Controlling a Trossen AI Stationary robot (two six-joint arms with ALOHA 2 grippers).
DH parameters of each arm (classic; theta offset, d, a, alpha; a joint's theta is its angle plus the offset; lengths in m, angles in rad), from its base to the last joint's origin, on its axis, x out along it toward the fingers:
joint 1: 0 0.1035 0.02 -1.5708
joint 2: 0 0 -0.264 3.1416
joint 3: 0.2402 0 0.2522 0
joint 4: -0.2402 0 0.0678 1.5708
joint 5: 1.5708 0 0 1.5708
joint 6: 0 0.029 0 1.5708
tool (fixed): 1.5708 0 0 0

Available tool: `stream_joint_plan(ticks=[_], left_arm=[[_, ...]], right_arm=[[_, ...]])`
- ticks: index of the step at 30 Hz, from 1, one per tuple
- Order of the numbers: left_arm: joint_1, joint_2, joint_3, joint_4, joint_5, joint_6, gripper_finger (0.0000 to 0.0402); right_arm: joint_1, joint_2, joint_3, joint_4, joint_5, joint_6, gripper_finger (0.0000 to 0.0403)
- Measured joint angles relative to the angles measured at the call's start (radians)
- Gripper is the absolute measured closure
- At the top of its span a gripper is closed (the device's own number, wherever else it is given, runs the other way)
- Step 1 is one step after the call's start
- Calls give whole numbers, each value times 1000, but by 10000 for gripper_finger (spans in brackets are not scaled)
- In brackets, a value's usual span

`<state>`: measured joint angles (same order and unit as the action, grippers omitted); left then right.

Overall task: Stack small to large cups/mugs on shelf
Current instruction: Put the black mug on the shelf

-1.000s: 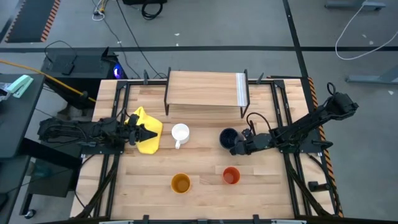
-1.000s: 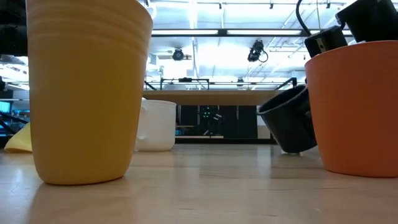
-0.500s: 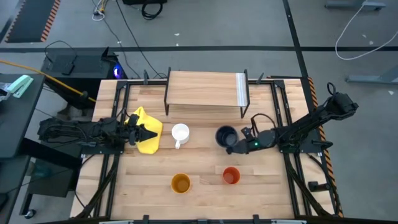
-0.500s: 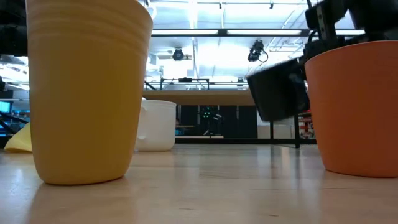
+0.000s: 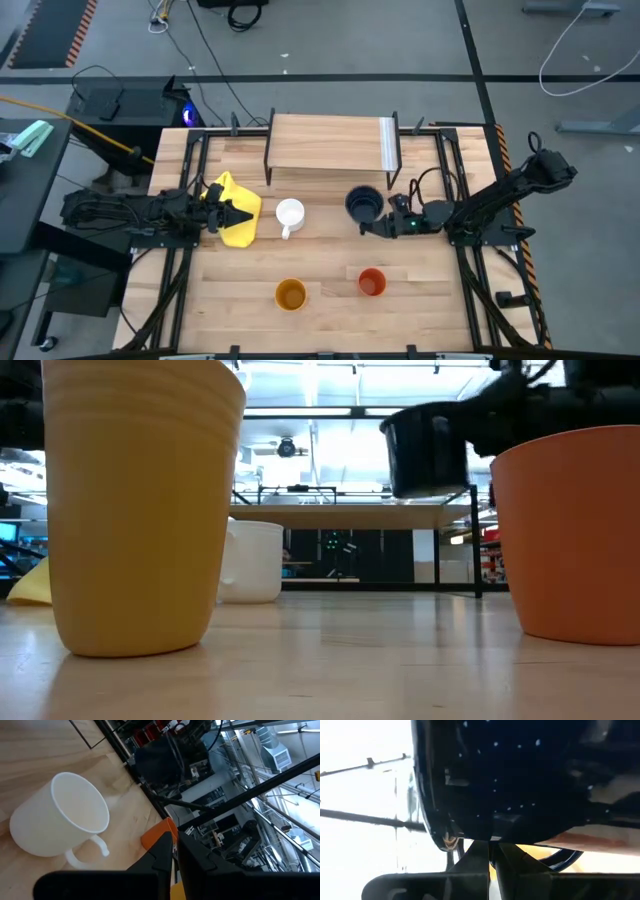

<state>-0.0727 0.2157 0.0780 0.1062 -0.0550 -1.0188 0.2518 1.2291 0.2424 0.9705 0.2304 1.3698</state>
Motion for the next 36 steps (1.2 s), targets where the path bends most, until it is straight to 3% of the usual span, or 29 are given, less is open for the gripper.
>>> stream_joint_plan(ticks=[4, 10, 13, 18, 25, 36], left_arm=[[0, 0, 0, 0, 0, -10, 373], [0, 0, 0, 0, 0, -10, 376], [0, 0, 0, 1, 0, -10, 373], [0, 0, 0, 1, 0, -10, 370], [0, 0, 0, 0, 0, -9, 378], [0, 0, 0, 0, 0, -7, 372]], right_arm=[[-40, -14, 97, -70, 12, -58, 392], [-120, -41, 354, -467, 70, -185, 392], [-169, -33, 429, -561, 117, -217, 392], [-229, -6, 451, -477, 131, -159, 392], [-237, 36, 400, -296, 246, -87, 392], [-282, 193, 395, -145, 220, -52, 392]])
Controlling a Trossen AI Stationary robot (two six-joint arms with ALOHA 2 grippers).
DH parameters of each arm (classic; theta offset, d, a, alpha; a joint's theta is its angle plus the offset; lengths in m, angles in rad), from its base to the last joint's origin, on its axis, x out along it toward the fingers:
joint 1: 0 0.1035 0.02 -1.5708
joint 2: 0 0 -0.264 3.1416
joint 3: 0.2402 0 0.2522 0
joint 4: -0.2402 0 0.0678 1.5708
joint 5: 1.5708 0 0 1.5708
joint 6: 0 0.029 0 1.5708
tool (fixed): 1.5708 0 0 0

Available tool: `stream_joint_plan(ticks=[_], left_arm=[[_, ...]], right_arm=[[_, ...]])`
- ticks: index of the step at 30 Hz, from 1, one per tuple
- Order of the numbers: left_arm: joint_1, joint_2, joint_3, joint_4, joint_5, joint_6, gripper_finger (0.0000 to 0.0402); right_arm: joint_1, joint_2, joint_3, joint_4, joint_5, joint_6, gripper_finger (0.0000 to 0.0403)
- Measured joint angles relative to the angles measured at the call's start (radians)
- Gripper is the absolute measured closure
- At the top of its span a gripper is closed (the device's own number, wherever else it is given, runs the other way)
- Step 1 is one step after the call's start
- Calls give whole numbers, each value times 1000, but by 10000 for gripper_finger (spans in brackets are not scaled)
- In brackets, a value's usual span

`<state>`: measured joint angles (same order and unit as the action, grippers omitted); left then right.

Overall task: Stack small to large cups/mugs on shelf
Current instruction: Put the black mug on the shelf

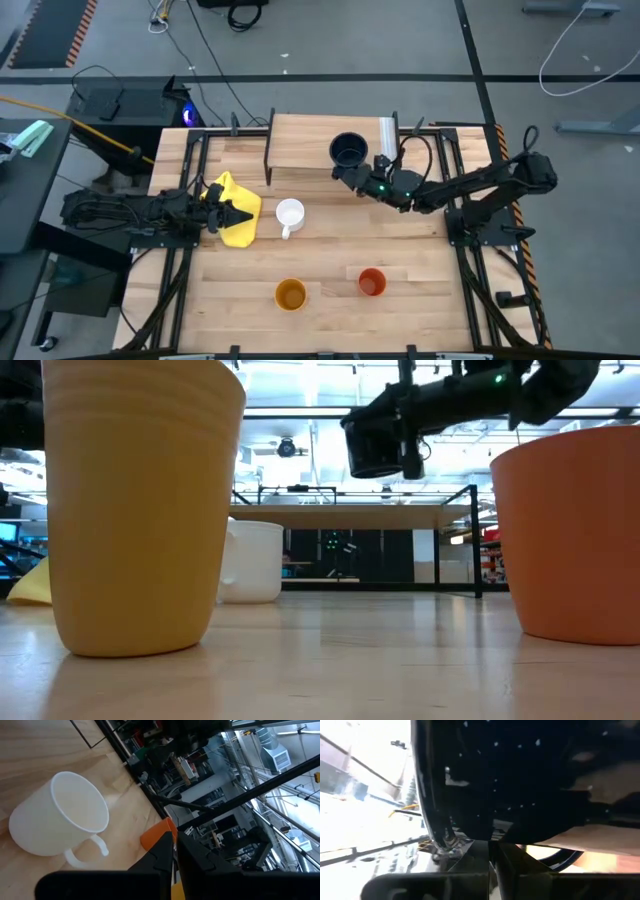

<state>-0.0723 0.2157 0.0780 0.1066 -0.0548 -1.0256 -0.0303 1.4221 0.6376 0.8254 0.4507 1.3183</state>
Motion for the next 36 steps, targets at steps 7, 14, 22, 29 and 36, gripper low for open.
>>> stream_joint_plan(ticks=[7, 14, 22, 29, 36], left_arm=[[0, 0, 0, 0, 19, -1, 381], [0, 0, 0, 0, 19, 0, 373], [0, 0, 0, 0, 19, 7, 379], [0, 0, 0, 0, 19, 7, 376], [0, 0, 0, 0, 19, 7, 375]], right_arm=[[-56, 36, 0, 39, -41, 18, 392], [-76, 27, -115, 161, -18, 86, 392], [-57, -75, -209, 217, 62, 23, 392], [-82, -103, -216, 140, 57, 40, 392], [-119, -103, -216, 101, -2, 44, 392]])
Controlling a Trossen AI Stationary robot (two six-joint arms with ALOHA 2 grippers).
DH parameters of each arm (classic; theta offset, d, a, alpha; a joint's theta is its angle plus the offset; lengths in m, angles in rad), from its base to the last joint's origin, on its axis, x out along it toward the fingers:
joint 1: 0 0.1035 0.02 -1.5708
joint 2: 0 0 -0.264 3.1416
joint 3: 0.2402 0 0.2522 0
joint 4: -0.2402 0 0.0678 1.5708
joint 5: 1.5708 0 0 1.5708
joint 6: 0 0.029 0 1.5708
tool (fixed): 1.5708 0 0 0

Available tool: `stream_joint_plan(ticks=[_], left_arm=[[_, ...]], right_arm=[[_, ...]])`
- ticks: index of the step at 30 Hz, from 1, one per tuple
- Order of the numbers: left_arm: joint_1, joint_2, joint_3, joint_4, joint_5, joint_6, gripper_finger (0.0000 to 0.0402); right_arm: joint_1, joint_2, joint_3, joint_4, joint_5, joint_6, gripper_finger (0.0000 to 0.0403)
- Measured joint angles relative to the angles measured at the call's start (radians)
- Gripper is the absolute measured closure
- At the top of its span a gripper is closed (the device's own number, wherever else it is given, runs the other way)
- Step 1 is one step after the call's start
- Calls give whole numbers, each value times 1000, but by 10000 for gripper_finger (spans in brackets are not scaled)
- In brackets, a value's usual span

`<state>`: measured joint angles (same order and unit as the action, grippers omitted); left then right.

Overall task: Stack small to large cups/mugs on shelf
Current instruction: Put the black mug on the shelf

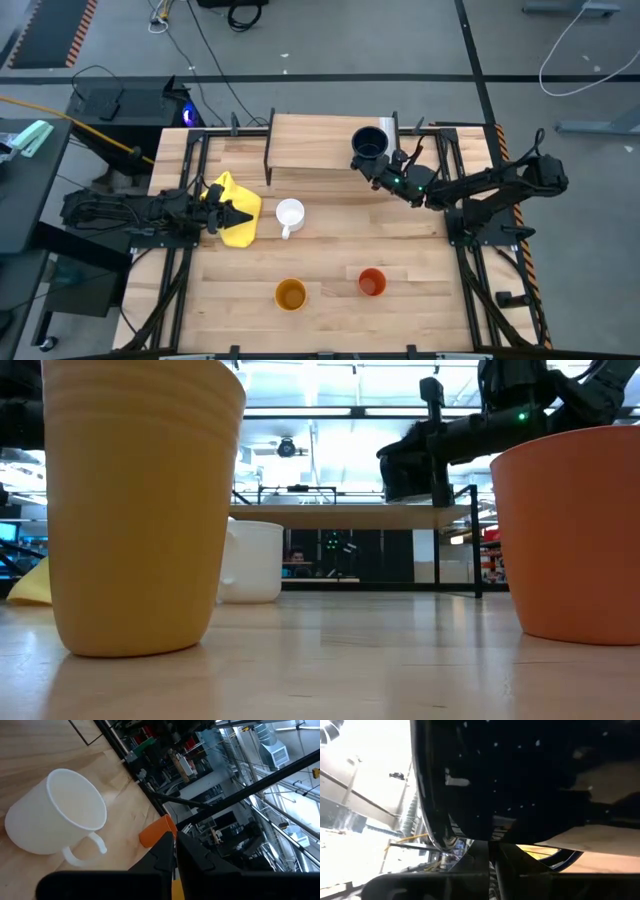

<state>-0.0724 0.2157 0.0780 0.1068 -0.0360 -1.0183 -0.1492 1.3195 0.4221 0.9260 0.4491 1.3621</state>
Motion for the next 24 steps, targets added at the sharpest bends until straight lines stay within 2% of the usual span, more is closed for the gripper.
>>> stream_joint_plan(ticks=[20, 24], left_arm=[[0, 0, 0, 0, 0, 0, 380], [0, 0, 0, 0, 0, 0, 379]], right_arm=[[-10, 29, -24, 31, -16, -3, 392], [-10, 28, -74, 118, -1, 4, 392]])
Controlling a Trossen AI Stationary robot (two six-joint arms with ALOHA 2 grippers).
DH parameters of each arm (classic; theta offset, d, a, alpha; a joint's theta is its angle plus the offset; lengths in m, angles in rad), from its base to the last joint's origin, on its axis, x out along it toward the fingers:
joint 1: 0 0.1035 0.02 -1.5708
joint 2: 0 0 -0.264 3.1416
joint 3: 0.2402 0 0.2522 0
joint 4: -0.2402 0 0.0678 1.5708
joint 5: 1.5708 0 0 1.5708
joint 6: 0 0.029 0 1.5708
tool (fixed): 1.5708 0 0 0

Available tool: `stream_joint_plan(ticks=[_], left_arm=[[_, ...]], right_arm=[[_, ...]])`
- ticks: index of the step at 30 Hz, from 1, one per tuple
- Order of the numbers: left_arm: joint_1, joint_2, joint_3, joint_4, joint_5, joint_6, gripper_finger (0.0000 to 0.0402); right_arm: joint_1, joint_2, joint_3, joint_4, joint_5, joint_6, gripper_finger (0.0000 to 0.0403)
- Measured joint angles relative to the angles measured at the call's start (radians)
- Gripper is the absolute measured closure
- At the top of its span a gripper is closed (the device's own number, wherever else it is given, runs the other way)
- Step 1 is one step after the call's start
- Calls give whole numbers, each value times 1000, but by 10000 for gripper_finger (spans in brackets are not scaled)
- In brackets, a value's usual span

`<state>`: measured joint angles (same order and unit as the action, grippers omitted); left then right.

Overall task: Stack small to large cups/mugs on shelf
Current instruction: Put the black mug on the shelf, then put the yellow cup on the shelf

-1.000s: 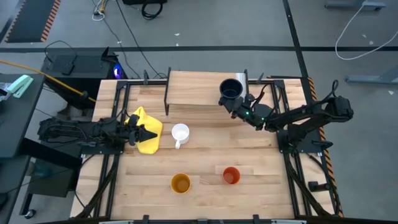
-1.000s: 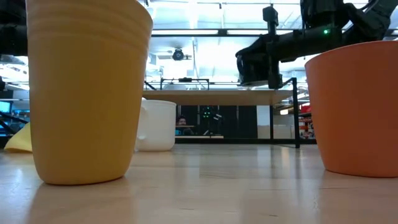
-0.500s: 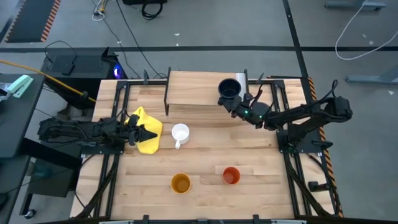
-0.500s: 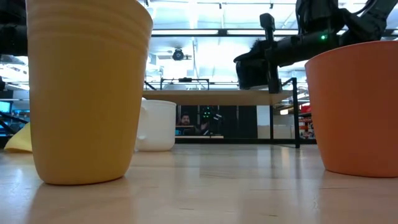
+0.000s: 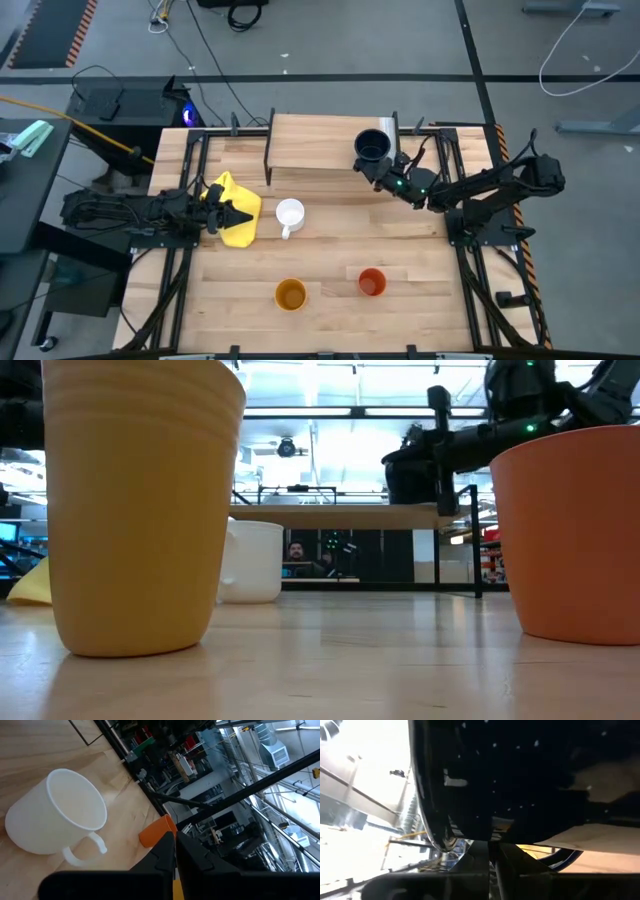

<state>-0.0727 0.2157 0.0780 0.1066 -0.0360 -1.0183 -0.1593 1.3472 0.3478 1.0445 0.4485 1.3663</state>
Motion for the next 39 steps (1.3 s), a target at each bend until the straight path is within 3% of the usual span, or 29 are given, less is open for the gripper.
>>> stream_joint_plan(ticks=[5, 13, 28, 39], left_arm=[[0, 0, 0, 0, 0, 0, 372], [0, 0, 0, 0, 0, 0, 380], [0, 0, 0, 0, 0, 0, 379], [0, 0, 0, 0, 0, -6, 372]], right_arm=[[-2, 0, -51, 101, 18, -2, 383], [-2, 0, -48, 99, 15, 6, 377], [-2, 0, -47, 100, -5, -8, 282], [18, 0, -46, 100, 19, -23, 276]])
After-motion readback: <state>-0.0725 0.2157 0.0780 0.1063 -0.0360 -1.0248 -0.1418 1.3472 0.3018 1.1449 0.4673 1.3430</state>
